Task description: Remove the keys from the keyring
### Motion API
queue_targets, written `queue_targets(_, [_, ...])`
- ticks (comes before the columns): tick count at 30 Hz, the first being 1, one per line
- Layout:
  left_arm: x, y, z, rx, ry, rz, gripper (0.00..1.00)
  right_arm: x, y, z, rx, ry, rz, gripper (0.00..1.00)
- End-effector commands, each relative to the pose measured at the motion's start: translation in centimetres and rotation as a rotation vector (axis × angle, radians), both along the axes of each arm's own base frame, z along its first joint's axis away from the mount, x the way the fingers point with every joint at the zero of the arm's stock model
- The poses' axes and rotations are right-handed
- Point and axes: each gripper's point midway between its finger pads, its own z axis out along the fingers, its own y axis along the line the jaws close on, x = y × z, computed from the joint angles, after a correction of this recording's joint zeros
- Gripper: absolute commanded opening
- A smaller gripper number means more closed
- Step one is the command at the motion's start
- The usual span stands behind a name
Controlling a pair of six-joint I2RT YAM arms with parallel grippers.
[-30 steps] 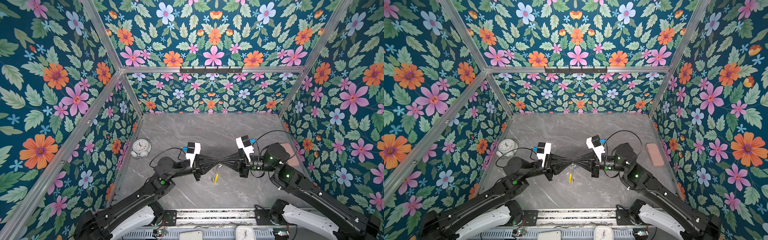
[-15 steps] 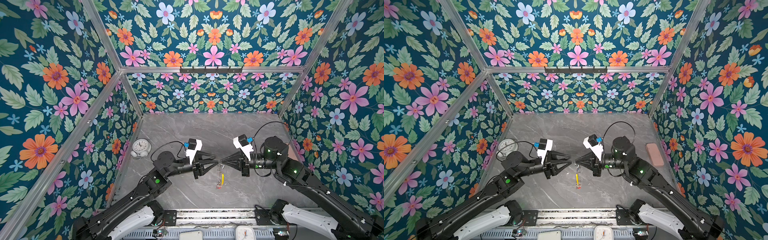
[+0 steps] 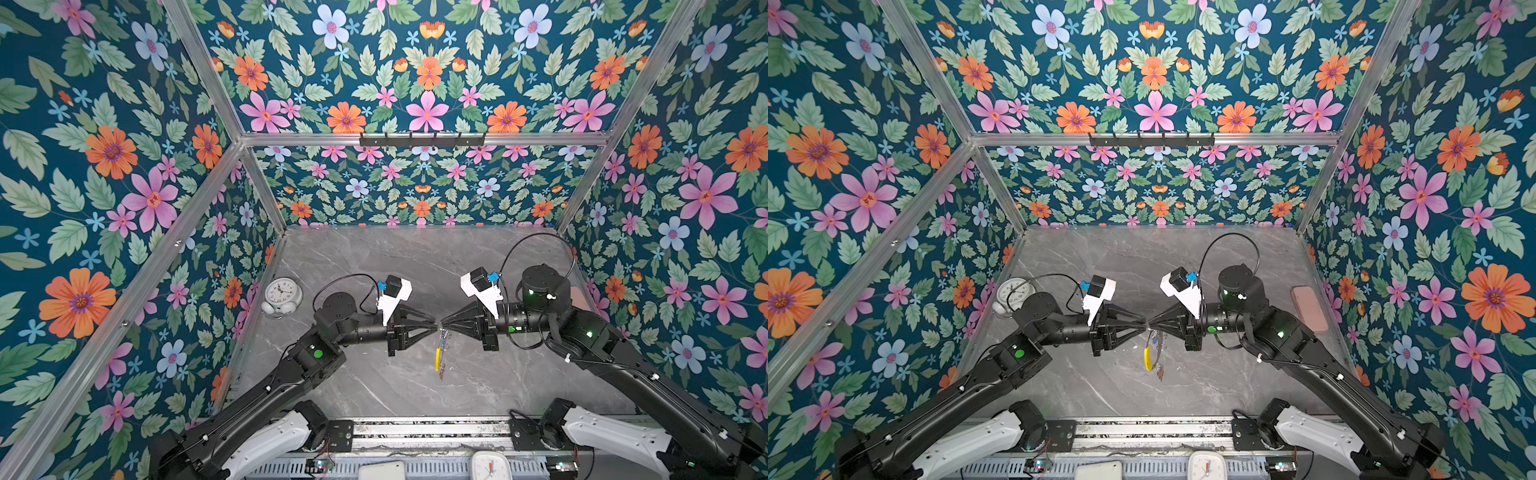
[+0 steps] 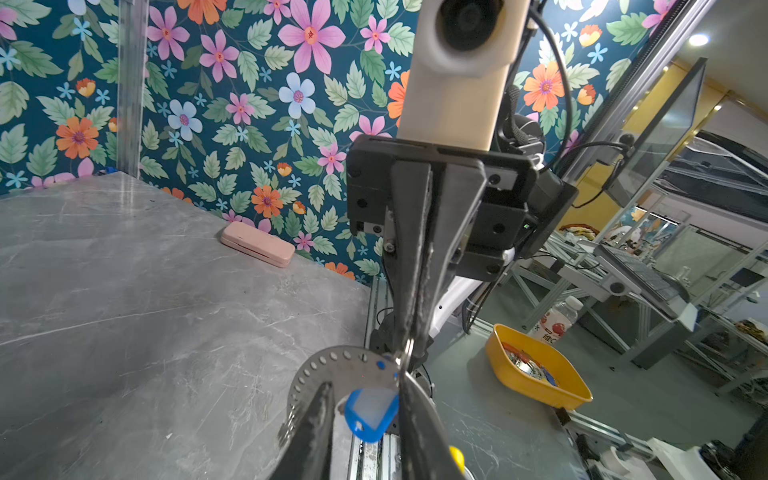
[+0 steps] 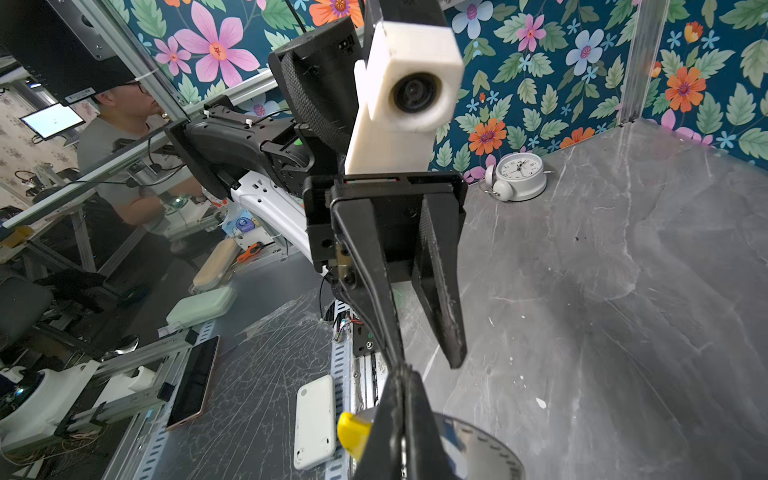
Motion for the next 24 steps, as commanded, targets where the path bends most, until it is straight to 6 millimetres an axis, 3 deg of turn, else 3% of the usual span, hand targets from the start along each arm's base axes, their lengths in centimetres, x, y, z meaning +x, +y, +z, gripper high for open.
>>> queue_targets(1, [-0.8,0.0,1.4,-0.040,-0.027,-0.051,0.26,-0.3,0.1,0.1,0.004,-0.008,0.022,0.00])
queue_targets(13, [-1.1,-0.5,1.0,-0.028,-0.005,-0.103,0.16,0.5,0.4,-0.1,-0.001,-0.010,-0.006,0.00])
queue_targets(24, [-1.2,-0.4,1.5,-0.057,-0.029,-0.103,0.00,0.8,0.8,0.5,0.027,-0.006,-0.003,0.00])
